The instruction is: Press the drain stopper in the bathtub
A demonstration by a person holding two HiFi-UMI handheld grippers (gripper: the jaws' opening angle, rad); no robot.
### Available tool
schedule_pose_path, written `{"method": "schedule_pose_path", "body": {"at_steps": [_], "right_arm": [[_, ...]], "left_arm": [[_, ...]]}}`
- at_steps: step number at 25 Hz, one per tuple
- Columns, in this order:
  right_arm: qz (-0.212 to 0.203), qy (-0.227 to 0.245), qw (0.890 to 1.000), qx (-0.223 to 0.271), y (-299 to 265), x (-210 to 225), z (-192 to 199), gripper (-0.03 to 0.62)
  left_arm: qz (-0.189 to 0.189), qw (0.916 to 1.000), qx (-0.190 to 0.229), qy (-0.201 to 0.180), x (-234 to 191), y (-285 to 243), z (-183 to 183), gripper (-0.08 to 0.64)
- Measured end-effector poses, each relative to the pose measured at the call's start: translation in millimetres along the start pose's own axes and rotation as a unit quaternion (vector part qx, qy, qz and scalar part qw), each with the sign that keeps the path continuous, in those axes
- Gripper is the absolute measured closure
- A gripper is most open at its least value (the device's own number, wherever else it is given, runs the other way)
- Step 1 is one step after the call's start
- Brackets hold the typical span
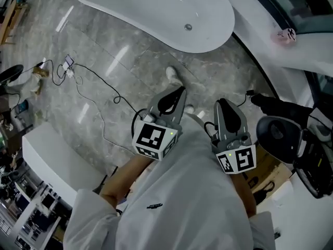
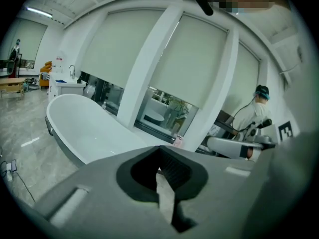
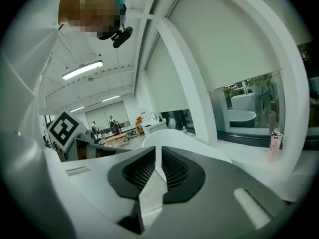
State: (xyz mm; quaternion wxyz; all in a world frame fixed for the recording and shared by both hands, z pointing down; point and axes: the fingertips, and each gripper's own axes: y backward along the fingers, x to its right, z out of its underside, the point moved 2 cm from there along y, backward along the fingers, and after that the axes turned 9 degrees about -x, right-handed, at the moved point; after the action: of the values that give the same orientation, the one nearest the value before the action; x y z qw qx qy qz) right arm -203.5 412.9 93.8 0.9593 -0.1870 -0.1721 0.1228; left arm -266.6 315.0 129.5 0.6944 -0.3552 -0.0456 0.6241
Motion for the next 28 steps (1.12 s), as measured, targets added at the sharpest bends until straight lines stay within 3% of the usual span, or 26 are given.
{"method": "schedule_pose_path", "body": {"at_steps": [8,17,22,25,28], "right_arm": [[-0.011,0.059,0.998,-0.001,-98,29,-80,0.565],[-0.073,0.064,0.994,-0.046,-182,69,-105,0.575],[-0.123,0.106,0.982,-0.099,-232,104,-103,0.574],[-0.151,0.122,0.974,-0.116,-255,134,-111,0.576],[-0.186,0.162,0.960,-0.135,-271,161,-123,0.599]], "left_arm": [[-0.003,0.9987,0.028,0.043,-72,-50,-83,0.556],[-0.052,0.9945,0.047,0.078,-111,-82,-115,0.555],[-0.092,0.9893,0.040,0.106,-125,-116,-124,0.555],[-0.111,0.9875,0.039,0.105,-123,-149,-138,0.555],[-0.134,0.9838,0.037,0.113,-121,-177,-154,0.555]]}}
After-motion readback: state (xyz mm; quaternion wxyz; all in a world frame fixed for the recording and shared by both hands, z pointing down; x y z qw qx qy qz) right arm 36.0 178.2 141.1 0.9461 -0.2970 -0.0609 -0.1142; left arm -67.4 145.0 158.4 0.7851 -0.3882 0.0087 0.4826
